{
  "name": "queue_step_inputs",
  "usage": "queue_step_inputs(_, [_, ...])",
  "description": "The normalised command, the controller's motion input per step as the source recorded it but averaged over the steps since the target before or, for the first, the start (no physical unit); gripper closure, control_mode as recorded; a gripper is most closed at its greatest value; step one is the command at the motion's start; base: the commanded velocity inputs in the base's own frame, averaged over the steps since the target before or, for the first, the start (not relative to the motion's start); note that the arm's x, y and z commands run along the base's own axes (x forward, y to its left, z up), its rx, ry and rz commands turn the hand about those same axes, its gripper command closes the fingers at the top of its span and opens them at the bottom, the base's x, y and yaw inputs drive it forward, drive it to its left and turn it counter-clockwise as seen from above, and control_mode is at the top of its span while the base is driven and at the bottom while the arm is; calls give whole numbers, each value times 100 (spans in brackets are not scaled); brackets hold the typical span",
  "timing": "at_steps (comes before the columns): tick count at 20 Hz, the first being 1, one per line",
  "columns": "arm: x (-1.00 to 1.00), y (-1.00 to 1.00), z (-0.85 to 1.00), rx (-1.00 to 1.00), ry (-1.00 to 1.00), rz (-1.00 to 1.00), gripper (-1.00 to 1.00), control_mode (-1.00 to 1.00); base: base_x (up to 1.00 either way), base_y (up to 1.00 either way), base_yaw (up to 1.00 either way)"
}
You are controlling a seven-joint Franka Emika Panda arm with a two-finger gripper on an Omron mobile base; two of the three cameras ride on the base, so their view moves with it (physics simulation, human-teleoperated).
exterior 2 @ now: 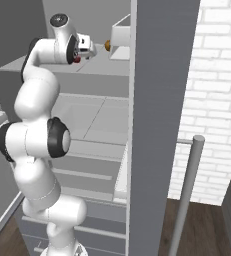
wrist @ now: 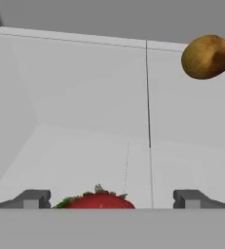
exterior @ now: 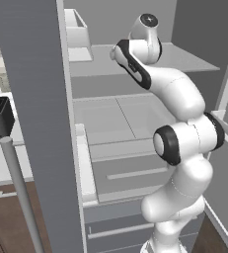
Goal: Take the strawberry from the fridge and place it on top of the pancake, located on the dining counter.
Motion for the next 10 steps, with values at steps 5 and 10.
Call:
queue_step_inputs(5, [0,0,-21,0,0,0,-100,-100,0,0,0])
queue_step_inputs(10, [27,0,-10,0,0,0,-100,-100,0,0,0])
